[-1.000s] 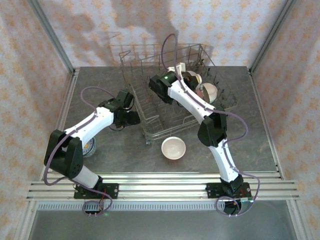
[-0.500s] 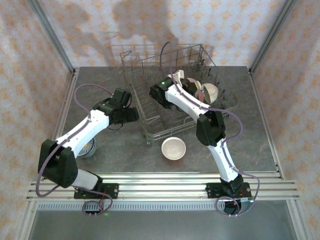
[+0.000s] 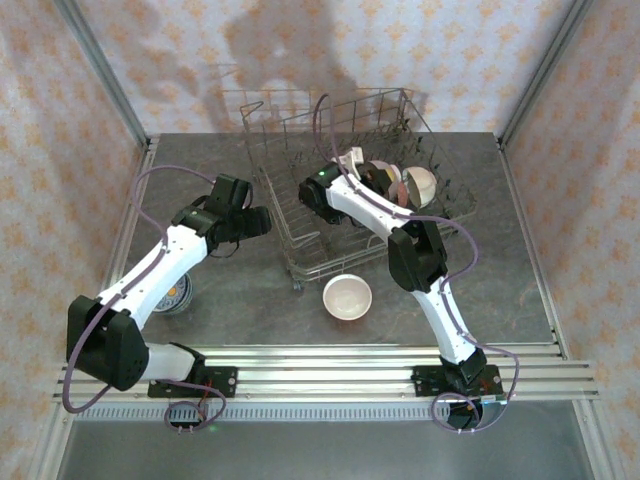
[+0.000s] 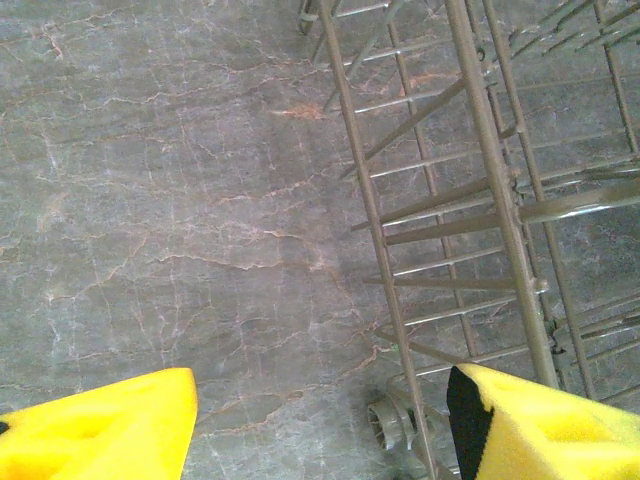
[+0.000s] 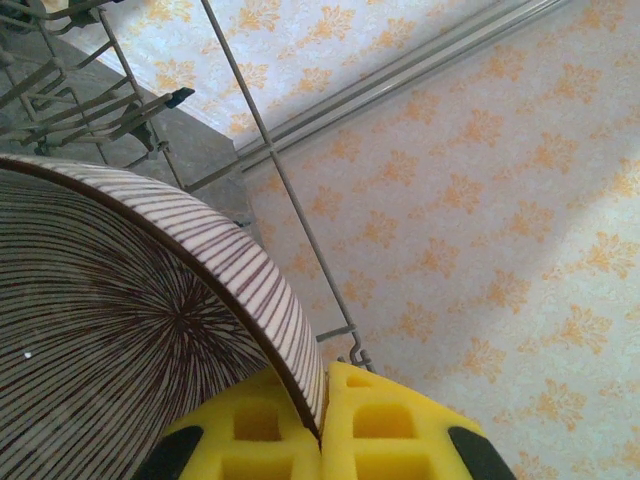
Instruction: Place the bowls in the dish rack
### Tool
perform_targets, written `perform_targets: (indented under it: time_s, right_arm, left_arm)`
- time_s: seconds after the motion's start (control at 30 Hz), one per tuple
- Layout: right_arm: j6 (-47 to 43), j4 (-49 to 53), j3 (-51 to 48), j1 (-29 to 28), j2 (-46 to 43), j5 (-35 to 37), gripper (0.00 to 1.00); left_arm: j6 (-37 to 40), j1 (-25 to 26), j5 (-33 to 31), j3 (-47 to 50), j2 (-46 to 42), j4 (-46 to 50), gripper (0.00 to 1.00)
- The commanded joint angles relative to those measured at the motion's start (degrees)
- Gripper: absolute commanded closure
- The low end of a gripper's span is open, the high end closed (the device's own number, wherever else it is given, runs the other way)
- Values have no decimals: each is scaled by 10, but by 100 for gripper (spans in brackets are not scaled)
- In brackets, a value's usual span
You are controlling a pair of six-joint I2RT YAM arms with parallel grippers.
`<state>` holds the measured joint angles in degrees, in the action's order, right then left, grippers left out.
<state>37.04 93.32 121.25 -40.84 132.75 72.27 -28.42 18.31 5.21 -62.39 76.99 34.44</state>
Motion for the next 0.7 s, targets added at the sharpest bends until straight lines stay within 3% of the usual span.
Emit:
perform_targets:
  time_s: [0.0, 0.33, 0.67]
  right_arm:
    - [1, 87, -7, 0, 8, -13, 100]
    - [-26, 86, 1, -17, 33, -32, 100]
    - [-44, 86, 5, -20, 44, -49, 88]
  left_arm:
    - [9, -6, -23, 8, -21, 2, 31]
    - [9, -10, -22, 10, -22, 1, 31]
    - [6, -12, -22, 11, -22, -2, 31]
